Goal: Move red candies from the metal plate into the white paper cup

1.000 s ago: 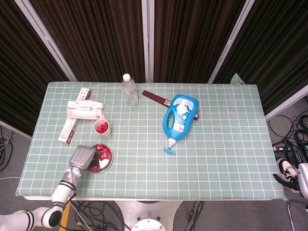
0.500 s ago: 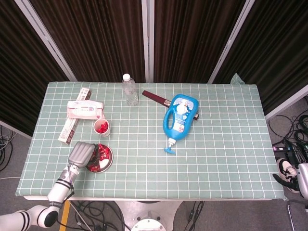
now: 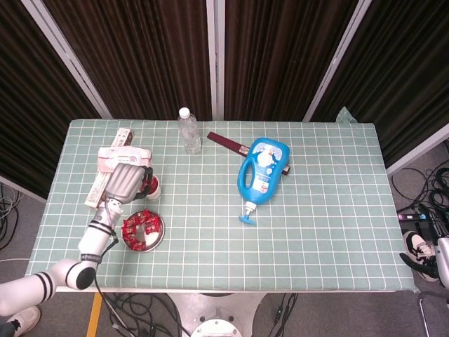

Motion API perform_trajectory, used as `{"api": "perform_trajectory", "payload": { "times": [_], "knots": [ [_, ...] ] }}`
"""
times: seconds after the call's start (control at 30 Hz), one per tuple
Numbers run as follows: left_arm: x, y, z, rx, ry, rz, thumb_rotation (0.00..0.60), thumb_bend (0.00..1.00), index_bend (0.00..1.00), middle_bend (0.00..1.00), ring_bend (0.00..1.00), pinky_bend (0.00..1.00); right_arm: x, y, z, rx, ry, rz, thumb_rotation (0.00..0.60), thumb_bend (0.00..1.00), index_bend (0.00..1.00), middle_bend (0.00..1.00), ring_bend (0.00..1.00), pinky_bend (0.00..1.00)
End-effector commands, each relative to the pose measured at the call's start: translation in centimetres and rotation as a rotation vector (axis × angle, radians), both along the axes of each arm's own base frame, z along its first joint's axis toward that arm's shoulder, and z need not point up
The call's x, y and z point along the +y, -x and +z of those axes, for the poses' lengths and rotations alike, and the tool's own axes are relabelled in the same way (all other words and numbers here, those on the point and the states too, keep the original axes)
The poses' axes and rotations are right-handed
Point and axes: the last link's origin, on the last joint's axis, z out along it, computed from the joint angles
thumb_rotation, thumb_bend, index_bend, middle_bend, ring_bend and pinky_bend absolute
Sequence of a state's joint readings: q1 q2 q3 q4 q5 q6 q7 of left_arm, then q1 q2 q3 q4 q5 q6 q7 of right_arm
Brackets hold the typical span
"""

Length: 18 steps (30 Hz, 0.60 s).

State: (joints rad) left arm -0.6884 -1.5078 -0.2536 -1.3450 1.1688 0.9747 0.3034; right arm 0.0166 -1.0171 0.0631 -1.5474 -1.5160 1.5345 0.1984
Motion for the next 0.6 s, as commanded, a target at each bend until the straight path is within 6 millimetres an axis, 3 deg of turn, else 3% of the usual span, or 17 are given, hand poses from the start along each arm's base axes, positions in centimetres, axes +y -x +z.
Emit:
{"api": "perform_trajectory", "payload": {
  "times": [0.03,0.37,0.6],
  "knots": [
    [1.5,-0.3,-1.2,0.013,0.023,0.034,0.6,0.51,0.67,0.72,0.83,1.0,0.0,0.1,0.1,0.0,0.002,-0.005,0.6,0.03,0.07,0.16,0.08,0.45],
    [1.5,0.7,-1.7,0.091,0.05,0.068,0.6,0.47,0.55,0.6,0.78,1.0,-0.2,0.1,0.1,0.004,-0.001,-0.012,0.6,0.04,0.07,0.16,0.08,0.45],
    [0.8,0.9,-0.9,0.132,0.072,0.082,0.6,0.46,0.39,0.47,0.67,1.0,-0.1,0.1,0.1,0.003,0.0,-0.011,0.6,0.04,0.07,0.16,0.08,0.45]
  ]
}}
